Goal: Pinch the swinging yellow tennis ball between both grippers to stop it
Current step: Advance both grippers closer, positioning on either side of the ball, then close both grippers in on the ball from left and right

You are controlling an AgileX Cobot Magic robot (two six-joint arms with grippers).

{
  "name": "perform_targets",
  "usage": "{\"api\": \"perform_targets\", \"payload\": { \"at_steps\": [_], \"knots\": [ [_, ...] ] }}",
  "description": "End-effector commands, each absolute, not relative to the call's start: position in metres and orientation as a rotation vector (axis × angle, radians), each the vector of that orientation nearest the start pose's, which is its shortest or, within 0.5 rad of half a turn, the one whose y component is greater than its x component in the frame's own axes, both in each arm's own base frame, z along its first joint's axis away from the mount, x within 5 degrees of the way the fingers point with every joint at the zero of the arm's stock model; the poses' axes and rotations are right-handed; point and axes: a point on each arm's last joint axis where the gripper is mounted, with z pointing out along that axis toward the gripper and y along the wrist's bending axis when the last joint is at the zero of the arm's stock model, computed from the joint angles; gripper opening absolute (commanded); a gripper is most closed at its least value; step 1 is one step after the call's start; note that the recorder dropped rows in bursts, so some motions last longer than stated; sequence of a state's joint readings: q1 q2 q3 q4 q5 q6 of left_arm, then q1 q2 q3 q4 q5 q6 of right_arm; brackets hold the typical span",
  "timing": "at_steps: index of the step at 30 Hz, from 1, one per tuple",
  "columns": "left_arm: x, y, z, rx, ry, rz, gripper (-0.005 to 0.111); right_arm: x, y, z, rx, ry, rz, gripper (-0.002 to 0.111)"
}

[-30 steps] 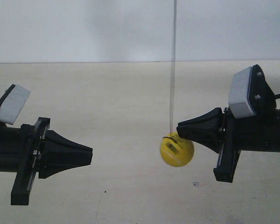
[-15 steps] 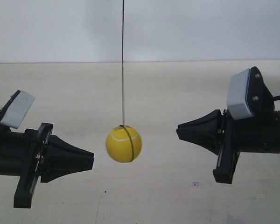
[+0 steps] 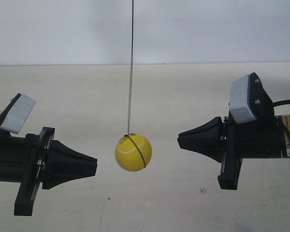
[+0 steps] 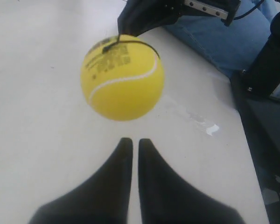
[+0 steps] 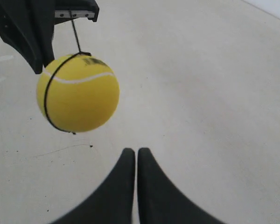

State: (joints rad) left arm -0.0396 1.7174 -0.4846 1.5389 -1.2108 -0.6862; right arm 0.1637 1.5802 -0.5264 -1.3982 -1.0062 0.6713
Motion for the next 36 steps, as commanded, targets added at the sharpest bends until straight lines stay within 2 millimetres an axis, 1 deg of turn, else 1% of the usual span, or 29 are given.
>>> {"api": "perform_targets", "payload": {
  "at_steps": [1, 13, 16, 19, 21, 25, 36],
  "knots": [
    [0.214, -0.095, 0.149, 1.159, 1.682, -1.111, 0.005, 0.225, 0.113, 0.178, -1.184, 1.665, 0.85, 0.0],
    [0.218, -0.096, 0.151, 1.121, 1.667, -1.084, 0.005, 0.221, 0.116, 0.181, -1.204, 1.627, 0.915, 0.0],
    [0.214, -0.108, 0.152, 1.167, 1.626, -1.098, 0.005, 0.22, 0.116, 0.181, -1.203, 1.618, 0.934, 0.0],
    [0.216, -0.116, 0.155, 1.157, 1.596, -1.087, 0.005, 0.224, 0.117, 0.173, -1.188, 1.628, 0.944, 0.0],
    [0.22, -0.116, 0.157, 1.153, 1.59, -1.082, 0.005, 0.227, 0.118, 0.173, -1.192, 1.617, 0.975, 0.0],
    [0.221, -0.116, 0.158, 1.157, 1.584, -1.079, 0.005, 0.226, 0.119, 0.174, -1.192, 1.601, 1.001, 0.0],
    [0.218, -0.116, 0.156, 1.19, 1.589, -1.096, 0.005, 0.225, 0.12, 0.174, -1.197, 1.608, 1.014, 0.0]
  ]
}}
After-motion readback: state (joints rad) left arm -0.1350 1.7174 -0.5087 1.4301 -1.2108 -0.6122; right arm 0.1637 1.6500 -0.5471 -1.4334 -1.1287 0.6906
